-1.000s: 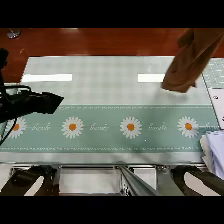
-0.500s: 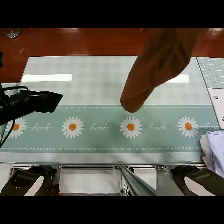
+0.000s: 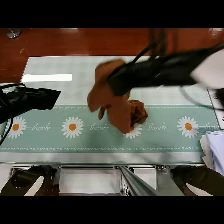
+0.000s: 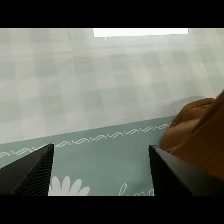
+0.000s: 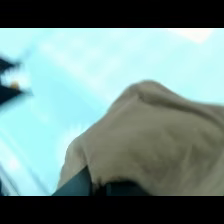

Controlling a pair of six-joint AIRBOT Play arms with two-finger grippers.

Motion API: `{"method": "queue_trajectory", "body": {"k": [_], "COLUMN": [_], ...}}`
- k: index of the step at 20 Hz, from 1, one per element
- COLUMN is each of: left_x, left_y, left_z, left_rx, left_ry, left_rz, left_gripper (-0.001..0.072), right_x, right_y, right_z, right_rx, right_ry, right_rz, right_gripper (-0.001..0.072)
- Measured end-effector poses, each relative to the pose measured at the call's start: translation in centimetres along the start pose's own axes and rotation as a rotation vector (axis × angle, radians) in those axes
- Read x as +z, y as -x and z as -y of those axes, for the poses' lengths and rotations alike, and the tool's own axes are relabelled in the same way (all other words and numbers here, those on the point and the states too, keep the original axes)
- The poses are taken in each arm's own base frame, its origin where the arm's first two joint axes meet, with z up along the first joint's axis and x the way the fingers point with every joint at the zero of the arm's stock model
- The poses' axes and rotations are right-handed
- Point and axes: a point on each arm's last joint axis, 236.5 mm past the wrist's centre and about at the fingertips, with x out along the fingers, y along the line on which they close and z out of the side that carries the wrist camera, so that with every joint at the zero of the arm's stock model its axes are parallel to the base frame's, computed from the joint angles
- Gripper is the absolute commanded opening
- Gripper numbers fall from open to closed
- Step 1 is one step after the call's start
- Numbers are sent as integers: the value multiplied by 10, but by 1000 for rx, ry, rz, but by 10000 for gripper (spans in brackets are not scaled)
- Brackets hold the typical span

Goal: Fold the shirts.

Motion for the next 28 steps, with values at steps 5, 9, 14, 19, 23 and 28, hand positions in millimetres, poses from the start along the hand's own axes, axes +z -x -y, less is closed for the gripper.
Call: {"method": "queue_trajectory", "body": {"k": [5, 9, 14, 19, 23, 28], "left_x": [7, -3, -81, -189, -221, -232], "left_y": [0, -8, -36, -60, -81, -99], "left_z": [0, 2, -28, -36, -8, 6], "left_rx": [1, -14, 65, 10, -136, -197], "left_ry": [-1, 22, 99, 418, 656, 690], "left_rz": [30, -19, -333, -607, -594, -557], "left_gripper": [704, 704, 703, 703, 704, 702], "right_x": [-87, -71, -59, -167, -226, -254], "right_y": [-99, -99, 40, 216, 187, 130], "right_z": [4, 42, 212, 323, 294, 263], "right_rx": [42, 15, -433, -921, -743, -566], "right_ry": [-215, -330, -399, -721, -880, -924], "right_rz": [-198, -188, -133, -65, -30, -42], "right_gripper": [632, 632, 631, 626, 626, 625]}}
